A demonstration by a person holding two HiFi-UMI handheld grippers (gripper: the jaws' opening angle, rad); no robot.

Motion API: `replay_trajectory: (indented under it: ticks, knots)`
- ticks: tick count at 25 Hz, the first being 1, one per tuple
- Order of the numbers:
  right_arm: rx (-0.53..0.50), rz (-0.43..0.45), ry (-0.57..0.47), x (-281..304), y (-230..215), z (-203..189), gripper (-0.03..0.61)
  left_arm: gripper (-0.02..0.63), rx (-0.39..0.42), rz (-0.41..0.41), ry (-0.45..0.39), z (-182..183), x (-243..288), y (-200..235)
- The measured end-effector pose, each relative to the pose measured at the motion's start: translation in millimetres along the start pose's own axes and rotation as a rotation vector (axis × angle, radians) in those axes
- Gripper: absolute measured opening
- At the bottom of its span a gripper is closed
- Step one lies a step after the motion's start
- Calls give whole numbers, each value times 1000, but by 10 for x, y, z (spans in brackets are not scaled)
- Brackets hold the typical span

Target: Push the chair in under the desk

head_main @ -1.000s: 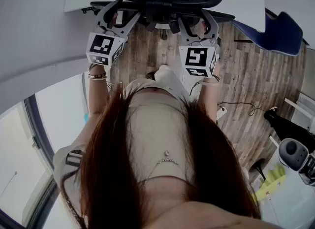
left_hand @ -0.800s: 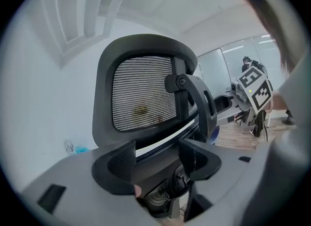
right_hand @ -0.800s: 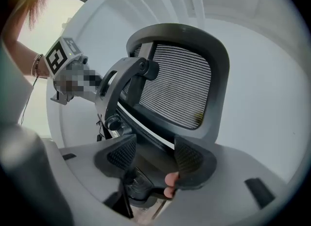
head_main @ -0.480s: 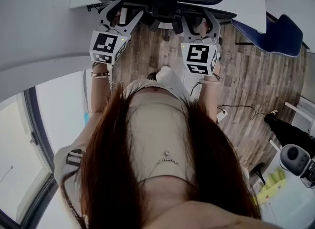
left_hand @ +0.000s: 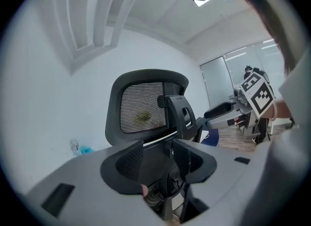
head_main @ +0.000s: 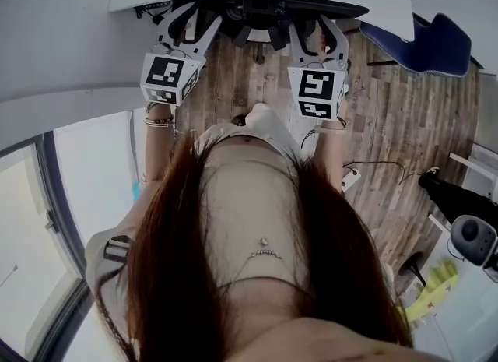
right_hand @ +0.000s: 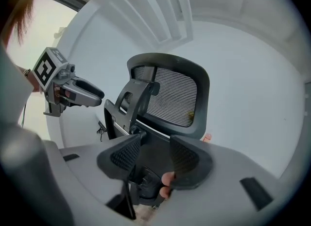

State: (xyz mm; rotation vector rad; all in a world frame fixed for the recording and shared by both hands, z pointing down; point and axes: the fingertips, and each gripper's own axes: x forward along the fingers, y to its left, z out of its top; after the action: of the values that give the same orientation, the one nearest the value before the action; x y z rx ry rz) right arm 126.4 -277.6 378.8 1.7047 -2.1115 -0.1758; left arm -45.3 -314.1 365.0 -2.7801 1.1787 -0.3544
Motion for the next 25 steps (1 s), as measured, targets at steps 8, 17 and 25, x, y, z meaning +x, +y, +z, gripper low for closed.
replay_trajectory:
  ticks: [8,17,25]
  knots:
    - [-8,-24,-1,-283,109,13,174,140,-11,5,-11,-14,-254,-177]
    - [-18,-47,-1,-522,228,38,144,103,-29,13,-21,-49,-475,-289]
    - [-26,-109,45,-762,238,-12,83,81,-35,7,-14,-86,-610,-420]
